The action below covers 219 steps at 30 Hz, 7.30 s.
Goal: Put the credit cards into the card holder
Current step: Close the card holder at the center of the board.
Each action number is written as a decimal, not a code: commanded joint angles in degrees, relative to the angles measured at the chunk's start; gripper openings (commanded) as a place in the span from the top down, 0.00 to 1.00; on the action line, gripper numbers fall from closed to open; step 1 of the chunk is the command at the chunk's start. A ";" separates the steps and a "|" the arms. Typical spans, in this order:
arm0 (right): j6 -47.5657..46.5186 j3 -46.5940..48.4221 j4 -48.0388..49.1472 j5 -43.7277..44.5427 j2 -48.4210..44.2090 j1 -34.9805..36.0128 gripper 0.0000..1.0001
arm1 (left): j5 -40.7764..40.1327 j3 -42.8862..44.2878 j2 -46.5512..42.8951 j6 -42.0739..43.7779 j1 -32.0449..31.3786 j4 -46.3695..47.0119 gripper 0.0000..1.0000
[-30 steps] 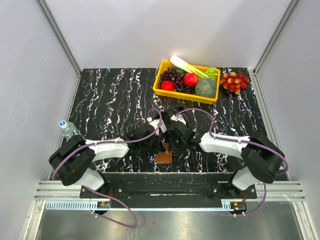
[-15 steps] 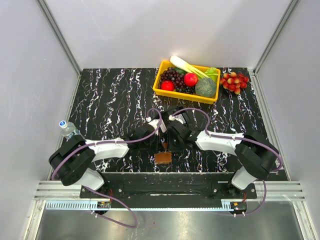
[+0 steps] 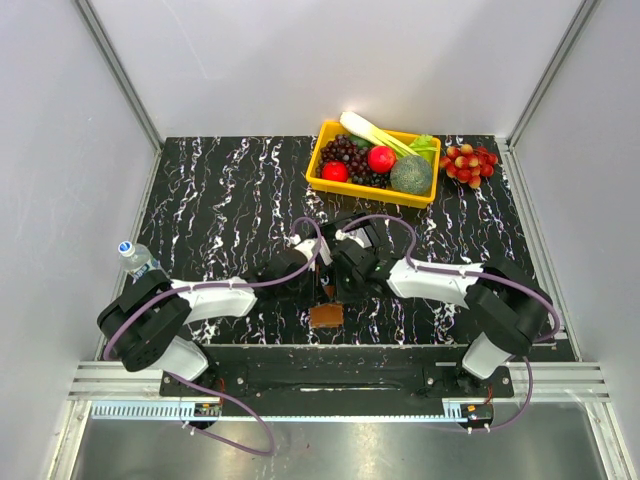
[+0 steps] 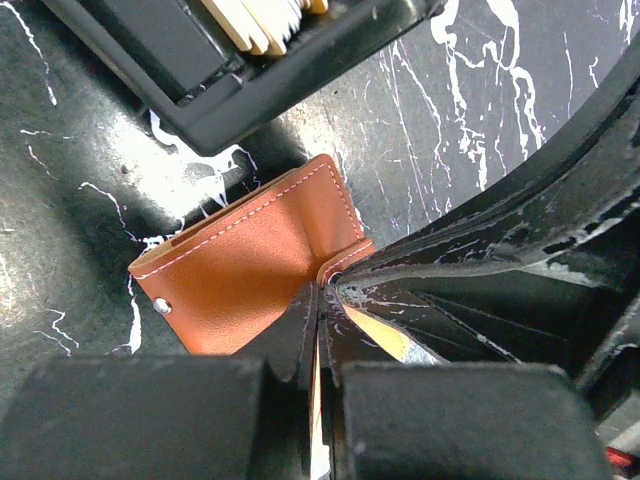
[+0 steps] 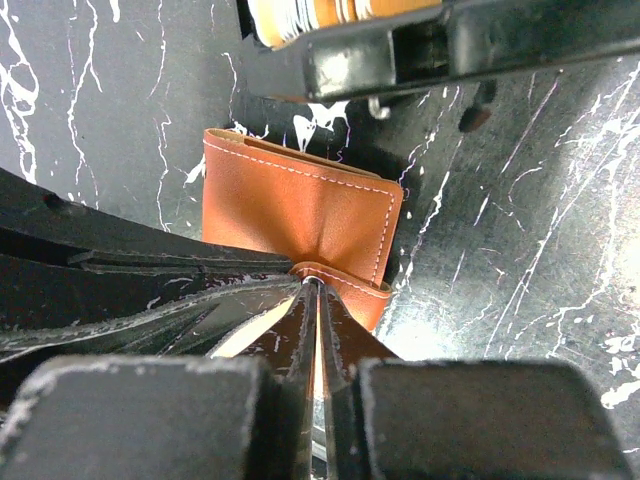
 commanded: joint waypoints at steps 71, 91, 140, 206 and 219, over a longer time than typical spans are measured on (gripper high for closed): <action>1.83 5.36 -3.47 12.05 9.18 3.30 0.97 | 0.54 -4.50 -0.33 -0.88 -1.47 -4.80 1.00; 2.62 4.12 -2.94 11.70 10.33 3.30 0.98 | 2.65 -1.60 -2.01 -0.79 -1.47 -6.38 1.00; 2.09 4.21 -1.44 12.31 8.13 3.30 0.97 | -1.13 -2.04 -11.51 -3.60 -0.24 -4.54 0.65; 8.69 -1.68 -2.32 12.84 3.91 4.00 0.97 | 1.50 -6.87 -11.50 -1.50 0.38 5.83 0.68; 8.25 -1.41 -2.32 12.31 4.35 4.09 0.96 | 7.22 -5.11 -2.45 -1.67 0.29 11.37 0.67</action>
